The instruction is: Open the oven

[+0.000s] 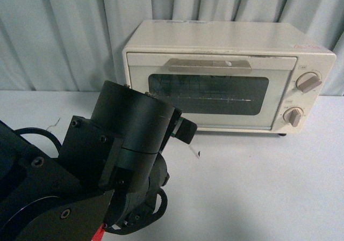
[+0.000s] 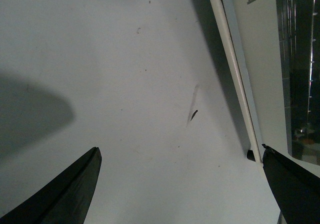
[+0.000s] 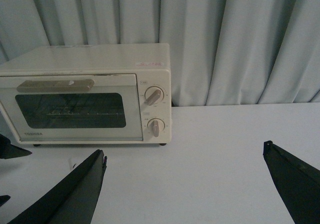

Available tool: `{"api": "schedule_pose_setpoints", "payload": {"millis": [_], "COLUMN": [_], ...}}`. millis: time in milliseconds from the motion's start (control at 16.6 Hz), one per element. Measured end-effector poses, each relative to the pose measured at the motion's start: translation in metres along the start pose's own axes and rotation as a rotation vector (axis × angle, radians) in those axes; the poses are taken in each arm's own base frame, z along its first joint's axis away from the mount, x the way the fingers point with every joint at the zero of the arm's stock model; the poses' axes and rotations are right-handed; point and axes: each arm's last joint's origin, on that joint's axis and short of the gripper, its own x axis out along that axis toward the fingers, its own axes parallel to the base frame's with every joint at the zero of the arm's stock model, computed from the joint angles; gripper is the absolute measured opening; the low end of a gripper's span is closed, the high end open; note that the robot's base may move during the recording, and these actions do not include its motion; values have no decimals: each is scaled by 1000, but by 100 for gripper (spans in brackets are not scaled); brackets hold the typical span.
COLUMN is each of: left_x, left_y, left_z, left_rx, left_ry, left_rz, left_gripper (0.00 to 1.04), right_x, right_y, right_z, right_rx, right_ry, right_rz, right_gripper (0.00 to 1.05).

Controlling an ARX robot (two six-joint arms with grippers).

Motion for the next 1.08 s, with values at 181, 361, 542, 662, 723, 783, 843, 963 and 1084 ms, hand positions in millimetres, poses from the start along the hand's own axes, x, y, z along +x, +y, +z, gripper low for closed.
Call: {"api": "schedule_pose_setpoints", "payload": {"millis": [181,361,542,662,723,783,843,963,1084], "left_x": [13,19,23,26,26,26,27,27,26], "left_y": [-2,0,0,-1,-1,0,0,3,8], "left_z": [-4,0,13,23,25,25,26,27,27], "left_rx": [-84,-96,-119,-135,-137,-135,-137,-140,-138], "left_ry": [0,-12,-40,-61,-65,-65,-67,-70,-69], "left_rz": [-18,-10,-9,-10,-9,-9,-8,-9,6], "left_gripper": [98,98,98,98,98,98,98,98,98], "right_x": [0,0,0,0,0,0,0,0,0], "right_y": [0,0,0,0,0,0,0,0,0], "right_z": [0,0,0,0,0,0,0,0,0], "right_rx": [0,0,0,0,0,0,0,0,0], "right_ry": [0,0,0,0,0,0,0,0,0], "right_rz": [0,0,0,0,0,0,0,0,0], "right_gripper": [98,98,98,98,98,98,98,98,98]}}
